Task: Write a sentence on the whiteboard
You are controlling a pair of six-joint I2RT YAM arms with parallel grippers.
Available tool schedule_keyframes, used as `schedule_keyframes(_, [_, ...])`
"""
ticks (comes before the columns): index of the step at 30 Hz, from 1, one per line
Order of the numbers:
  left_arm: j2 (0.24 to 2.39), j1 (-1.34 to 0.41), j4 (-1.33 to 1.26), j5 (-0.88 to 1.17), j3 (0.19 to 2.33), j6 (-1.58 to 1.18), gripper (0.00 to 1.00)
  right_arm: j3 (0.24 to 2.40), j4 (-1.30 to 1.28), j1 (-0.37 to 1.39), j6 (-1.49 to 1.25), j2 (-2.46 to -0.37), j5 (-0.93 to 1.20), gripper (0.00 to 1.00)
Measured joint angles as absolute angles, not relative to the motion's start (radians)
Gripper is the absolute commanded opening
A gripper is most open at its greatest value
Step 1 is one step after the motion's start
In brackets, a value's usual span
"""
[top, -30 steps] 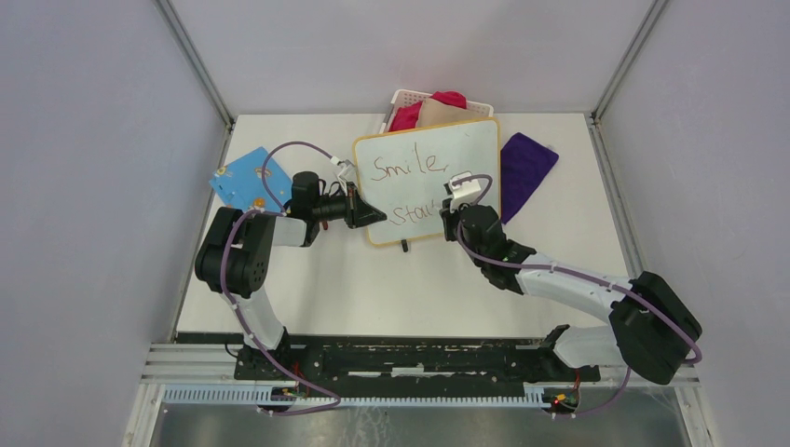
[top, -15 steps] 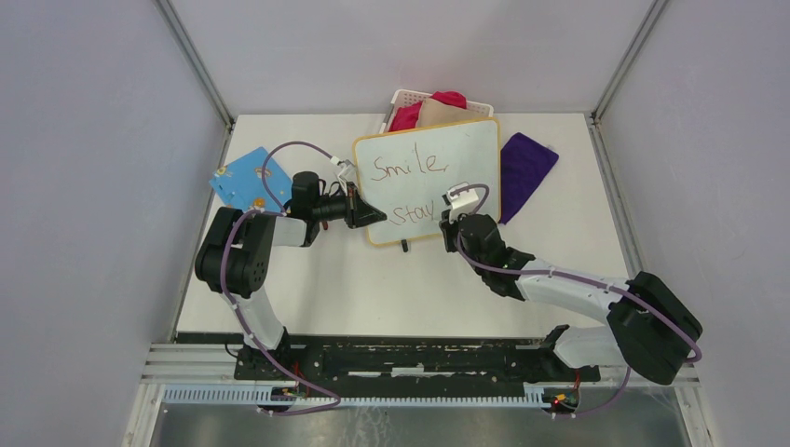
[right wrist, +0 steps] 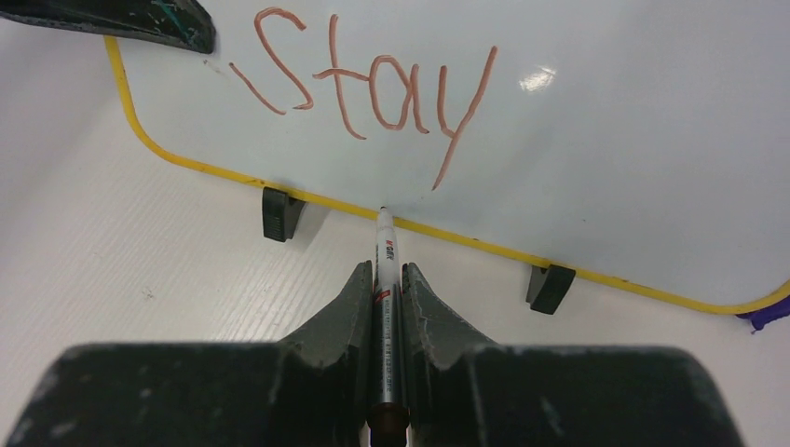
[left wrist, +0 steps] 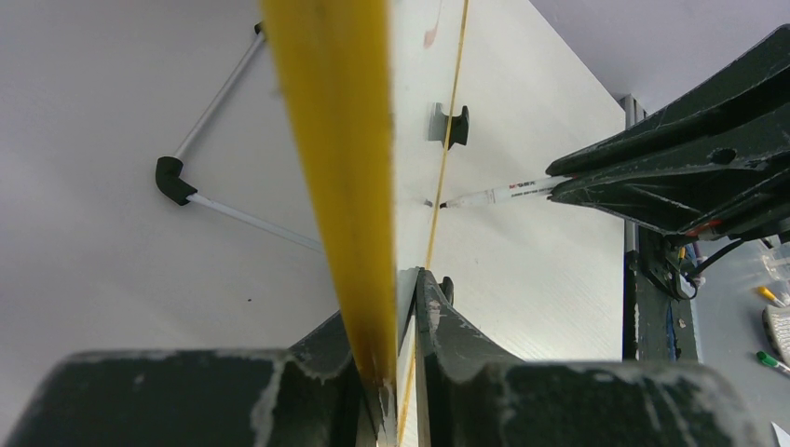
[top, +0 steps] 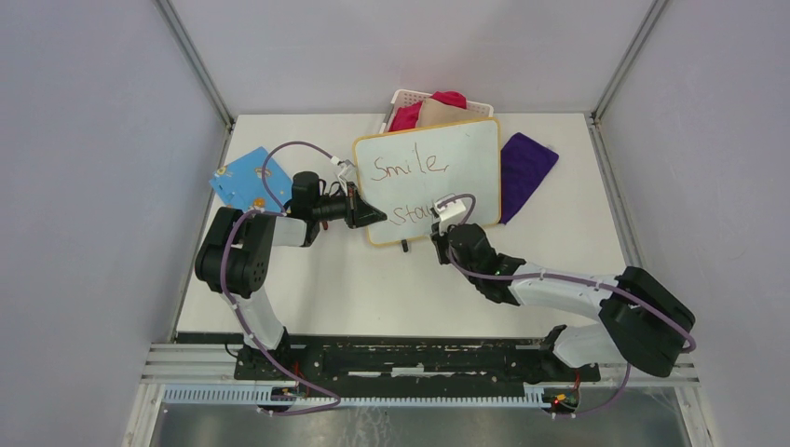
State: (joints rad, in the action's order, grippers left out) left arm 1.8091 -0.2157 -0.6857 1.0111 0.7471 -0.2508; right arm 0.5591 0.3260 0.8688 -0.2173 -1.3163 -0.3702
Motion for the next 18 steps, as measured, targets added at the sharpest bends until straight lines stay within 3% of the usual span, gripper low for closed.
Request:
schedule_keyframes(11, [1.809, -0.216, -0.685, 1.011, 0.748, -0.251, 0.02, 0.641, 0.324, 0.902, -0.22, -1.371, -0.366, 0.0])
schedule_keyframes(18, [1.809, -0.216, -0.685, 1.011, 0.749, -0.251, 0.02, 0.625, 0.296, 0.896, -0.195, -1.231, -0.412, 0.0])
